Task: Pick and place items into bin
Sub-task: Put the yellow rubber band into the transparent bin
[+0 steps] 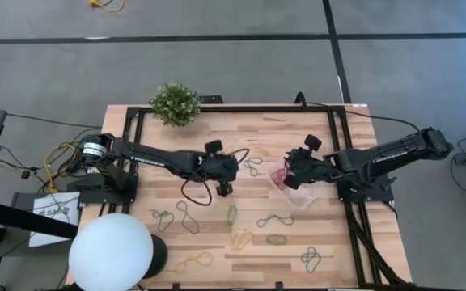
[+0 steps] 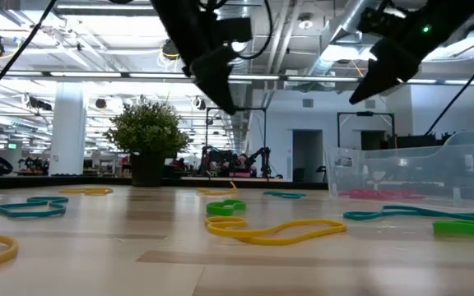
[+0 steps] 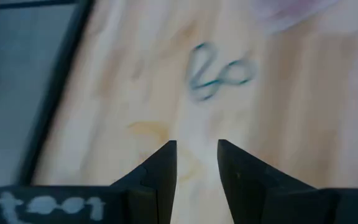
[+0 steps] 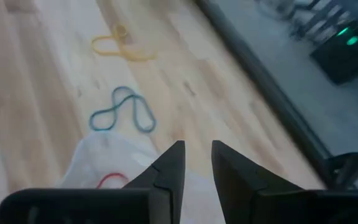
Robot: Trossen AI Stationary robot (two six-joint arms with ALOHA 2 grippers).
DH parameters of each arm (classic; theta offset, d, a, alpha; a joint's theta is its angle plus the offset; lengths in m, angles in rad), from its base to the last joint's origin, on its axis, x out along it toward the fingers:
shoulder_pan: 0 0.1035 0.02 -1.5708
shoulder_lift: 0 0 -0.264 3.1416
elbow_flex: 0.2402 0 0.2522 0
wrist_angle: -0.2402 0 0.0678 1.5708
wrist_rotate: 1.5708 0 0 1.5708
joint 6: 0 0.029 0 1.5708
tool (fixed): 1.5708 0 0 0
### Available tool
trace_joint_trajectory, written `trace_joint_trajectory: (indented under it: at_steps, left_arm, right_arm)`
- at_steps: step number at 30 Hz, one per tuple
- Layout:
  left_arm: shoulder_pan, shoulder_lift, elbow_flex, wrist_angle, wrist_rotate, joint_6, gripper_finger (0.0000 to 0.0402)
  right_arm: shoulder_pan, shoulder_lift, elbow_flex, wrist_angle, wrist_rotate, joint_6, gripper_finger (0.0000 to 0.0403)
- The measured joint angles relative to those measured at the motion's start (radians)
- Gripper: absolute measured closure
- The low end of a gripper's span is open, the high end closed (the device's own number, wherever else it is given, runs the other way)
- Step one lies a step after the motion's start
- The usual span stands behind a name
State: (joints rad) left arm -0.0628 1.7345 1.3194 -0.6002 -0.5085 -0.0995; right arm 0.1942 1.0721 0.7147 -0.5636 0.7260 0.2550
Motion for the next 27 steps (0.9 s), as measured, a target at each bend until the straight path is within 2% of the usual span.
trace_joint_trajectory:
  at_steps: [3, 8, 11, 14, 17, 19, 23, 25, 27]
  left_arm:
    - [0.022, -0.039, 0.0, -0.141, -0.064, -0.059, 0.0294]
    - [0.056, -0.125, 0.0, -0.312, -0.108, -0.104, 0.0294]
    - [0.074, -0.186, -0.009, -0.342, -0.141, -0.137, 0.0294]
    - [0.081, -0.255, -0.069, -0.284, -0.145, -0.16, 0.0294]
    - [0.078, -0.306, -0.171, -0.147, -0.141, -0.162, 0.0294]
    - [0.081, -0.324, -0.26, -0.005, -0.098, -0.136, 0.0294]
    - [0.109, -0.319, -0.429, 0.392, 0.077, -0.086, 0.0294]
    - [0.129, -0.285, -0.488, 0.621, 0.167, -0.085, 0.0294]
    - [0.15, -0.247, -0.523, 0.751, 0.218, -0.085, 0.0294]
  right_arm:
    - [0.009, -0.044, 0.002, -0.008, 0.084, -0.003, 0.0329]
    - [-0.006, -0.196, 0.002, -0.046, 0.093, -0.082, 0.0329]
    - [-0.02, -0.305, -0.003, -0.07, 0.091, -0.091, 0.0329]
    - [-0.027, -0.417, -0.049, -0.071, 0.083, -0.067, 0.0329]
    - [-0.024, -0.533, -0.137, -0.054, 0.044, -0.039, 0.0329]
    - [-0.024, -0.599, -0.204, 0.014, 0.008, -0.04, 0.0329]
    - [-0.024, -0.686, -0.347, 0.185, -0.079, -0.093, 0.0329]
    - [-0.024, -0.708, -0.395, 0.279, -0.087, -0.151, 0.0329]
    - [-0.027, -0.715, -0.419, 0.335, -0.086, -0.205, 0.0329]
